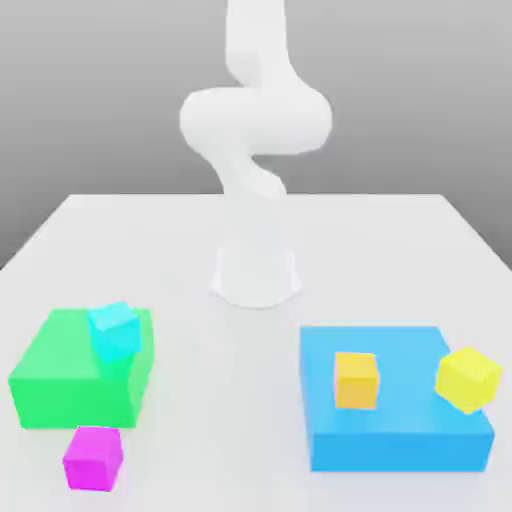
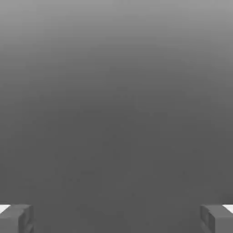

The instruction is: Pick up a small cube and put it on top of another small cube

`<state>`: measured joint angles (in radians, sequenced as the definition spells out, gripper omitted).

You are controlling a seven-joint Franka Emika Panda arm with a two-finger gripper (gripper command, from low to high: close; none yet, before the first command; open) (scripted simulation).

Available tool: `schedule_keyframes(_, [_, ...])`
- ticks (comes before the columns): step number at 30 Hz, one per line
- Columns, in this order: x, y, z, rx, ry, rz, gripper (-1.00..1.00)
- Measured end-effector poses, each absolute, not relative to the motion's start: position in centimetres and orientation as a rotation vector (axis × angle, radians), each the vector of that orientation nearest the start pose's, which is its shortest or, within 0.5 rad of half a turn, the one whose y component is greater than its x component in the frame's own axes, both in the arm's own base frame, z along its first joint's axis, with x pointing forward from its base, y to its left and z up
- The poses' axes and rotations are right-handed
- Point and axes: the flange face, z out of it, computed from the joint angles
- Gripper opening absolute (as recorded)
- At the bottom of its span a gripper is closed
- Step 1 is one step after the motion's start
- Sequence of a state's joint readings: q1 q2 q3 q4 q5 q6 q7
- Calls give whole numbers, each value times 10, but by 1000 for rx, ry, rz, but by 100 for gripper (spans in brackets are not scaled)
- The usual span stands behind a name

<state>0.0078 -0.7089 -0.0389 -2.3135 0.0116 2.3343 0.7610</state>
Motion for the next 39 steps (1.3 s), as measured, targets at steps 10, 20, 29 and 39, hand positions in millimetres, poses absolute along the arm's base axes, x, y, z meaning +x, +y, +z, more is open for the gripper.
schedule_keyframes(10, [472,-86,502,-2634,1129,-586,0])
schedule_keyframes(20, [478,-159,315,-2756,1256,-245,0])
schedule_keyframes(29, [441,-198,170,-2854,1314,-7,0])
schedule_keyframes(39, [439,-199,136,-2853,1316,0,-100])
